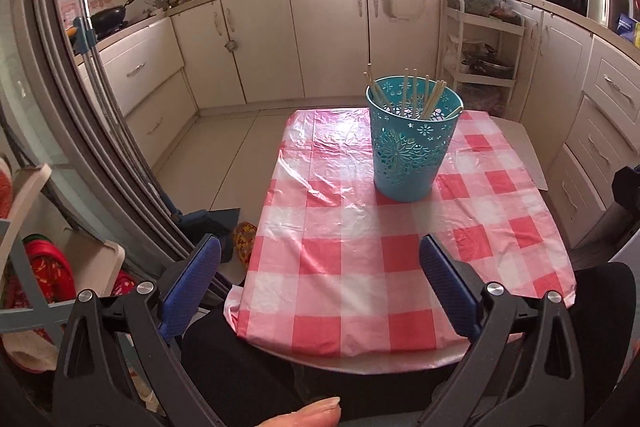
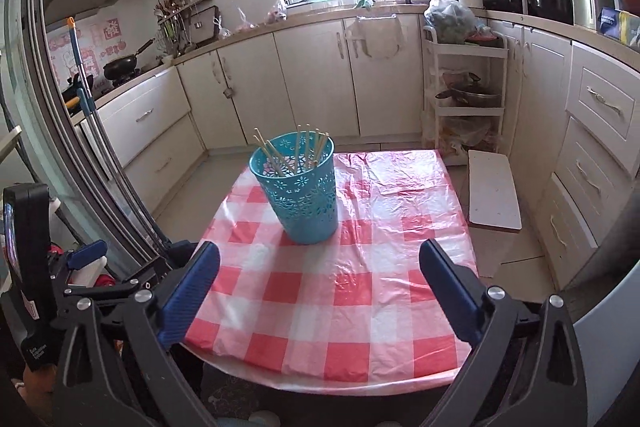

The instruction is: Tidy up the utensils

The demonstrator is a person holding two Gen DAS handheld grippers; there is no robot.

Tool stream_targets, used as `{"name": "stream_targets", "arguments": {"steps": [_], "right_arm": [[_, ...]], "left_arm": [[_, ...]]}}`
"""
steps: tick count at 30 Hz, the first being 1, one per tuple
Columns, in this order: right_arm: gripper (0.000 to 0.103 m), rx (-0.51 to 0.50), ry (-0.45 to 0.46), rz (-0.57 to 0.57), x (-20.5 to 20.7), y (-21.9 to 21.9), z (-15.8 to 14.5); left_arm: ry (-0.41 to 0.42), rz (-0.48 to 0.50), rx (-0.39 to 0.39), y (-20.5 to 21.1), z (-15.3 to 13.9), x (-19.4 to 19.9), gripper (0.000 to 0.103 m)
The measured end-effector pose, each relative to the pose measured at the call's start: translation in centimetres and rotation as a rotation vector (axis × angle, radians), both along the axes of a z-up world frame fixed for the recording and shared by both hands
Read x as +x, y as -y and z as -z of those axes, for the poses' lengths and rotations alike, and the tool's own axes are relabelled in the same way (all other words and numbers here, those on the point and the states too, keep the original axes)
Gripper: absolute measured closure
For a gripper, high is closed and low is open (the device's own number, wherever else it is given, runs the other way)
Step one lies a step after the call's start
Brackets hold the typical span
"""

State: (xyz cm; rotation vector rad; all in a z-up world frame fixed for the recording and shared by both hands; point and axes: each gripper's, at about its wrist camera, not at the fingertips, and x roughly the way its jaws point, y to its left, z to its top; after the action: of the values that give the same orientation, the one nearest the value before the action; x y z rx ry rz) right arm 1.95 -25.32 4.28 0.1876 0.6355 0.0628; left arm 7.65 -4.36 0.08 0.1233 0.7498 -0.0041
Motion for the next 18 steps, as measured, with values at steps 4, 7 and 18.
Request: {"name": "stream_targets", "arguments": {"steps": [4,7,18], "right_arm": [[0.007,0.005,0.005,-0.014,-3.2,-1.2,-1.1],[0.007,0.011,0.014,-0.006,-5.8,-2.0,-1.1],[0.007,0.047,0.045,0.018,-10.5,-3.0,-1.0]], "left_arm": [[0.011,-0.038,-0.028,-0.8,-1.8,-4.0,0.008],[0.011,-0.069,-0.084,-1.7,-2.4,-6.3,0.008],[0.085,-0.031,-0.068,-1.7,-4.8,-12.3,0.008]]}}
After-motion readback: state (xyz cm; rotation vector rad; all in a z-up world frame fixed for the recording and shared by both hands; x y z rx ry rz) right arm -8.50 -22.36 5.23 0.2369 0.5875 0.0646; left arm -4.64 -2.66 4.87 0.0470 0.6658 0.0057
